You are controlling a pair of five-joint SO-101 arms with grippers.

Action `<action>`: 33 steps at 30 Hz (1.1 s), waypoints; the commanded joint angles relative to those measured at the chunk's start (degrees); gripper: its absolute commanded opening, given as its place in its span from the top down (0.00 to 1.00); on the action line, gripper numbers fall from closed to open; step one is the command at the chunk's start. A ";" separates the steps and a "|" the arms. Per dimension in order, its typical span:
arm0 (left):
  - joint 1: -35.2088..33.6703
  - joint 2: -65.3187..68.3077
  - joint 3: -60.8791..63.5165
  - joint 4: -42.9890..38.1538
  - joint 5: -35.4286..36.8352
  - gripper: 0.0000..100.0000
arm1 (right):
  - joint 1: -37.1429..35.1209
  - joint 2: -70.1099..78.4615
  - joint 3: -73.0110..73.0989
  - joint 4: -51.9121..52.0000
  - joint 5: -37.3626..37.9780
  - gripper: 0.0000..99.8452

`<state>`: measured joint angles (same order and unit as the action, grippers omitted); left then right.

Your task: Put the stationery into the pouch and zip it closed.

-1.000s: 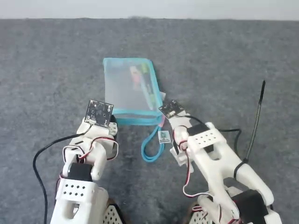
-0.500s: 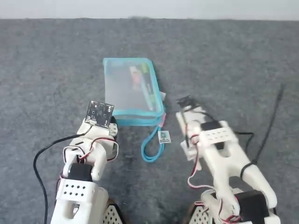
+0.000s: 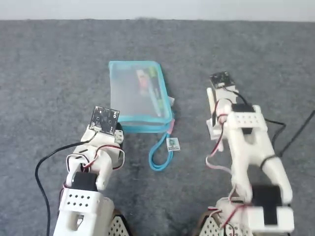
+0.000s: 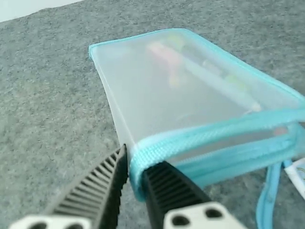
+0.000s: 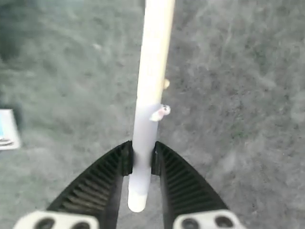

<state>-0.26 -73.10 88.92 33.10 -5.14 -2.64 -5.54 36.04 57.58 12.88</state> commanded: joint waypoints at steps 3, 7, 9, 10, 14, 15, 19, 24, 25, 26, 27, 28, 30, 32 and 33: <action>-0.09 -1.05 -0.48 -1.49 0.53 0.99 | 1.19 2.42 -4.31 0.75 0.97 0.84; -0.09 -1.05 -0.48 -1.49 0.53 0.99 | 1.27 2.33 -2.46 0.84 0.97 0.85; -0.09 -1.05 -0.48 -1.49 0.53 0.99 | 1.27 2.33 -0.44 0.75 0.97 0.86; -0.09 -1.05 -0.48 -1.49 0.53 0.99 | 1.19 2.42 0.44 0.48 0.97 0.86; -0.09 -1.05 -0.48 -1.58 0.53 0.99 | 1.27 2.95 1.58 0.31 0.88 0.86; -0.09 -1.05 -0.48 -1.58 0.53 0.99 | 1.27 3.03 1.58 0.40 0.70 0.86; -0.09 -1.05 -0.48 -1.49 0.53 0.99 | 1.27 3.03 2.73 0.22 0.62 0.86; -0.09 -1.05 -0.48 -1.49 0.53 0.99 | 1.27 3.03 2.81 0.22 0.53 0.92; -0.09 -1.05 -0.48 -1.49 0.53 0.99 | 1.27 3.03 2.81 0.22 0.53 0.95; -0.09 -1.05 -0.48 -1.49 0.53 0.99 | 1.27 3.03 2.81 0.22 0.53 0.96; -0.09 -1.05 -0.48 -1.49 0.53 0.99 | 1.27 3.03 2.90 0.31 0.53 0.97; -0.09 -1.05 -0.40 -1.49 0.53 0.99 | 1.27 3.12 2.90 0.40 0.62 0.98; -0.09 -1.05 -0.40 -1.49 0.53 0.99 | 1.27 3.91 2.90 0.48 0.62 0.97; -0.09 -1.05 -0.40 -1.49 0.53 0.99 | 1.19 5.49 2.73 0.22 0.88 0.96; -0.09 -1.05 -0.40 -1.49 0.53 0.99 | 1.19 6.37 2.46 0.22 0.88 0.96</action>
<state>-0.26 -73.10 88.92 33.10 -5.14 -1.67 -0.44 38.86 57.58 13.14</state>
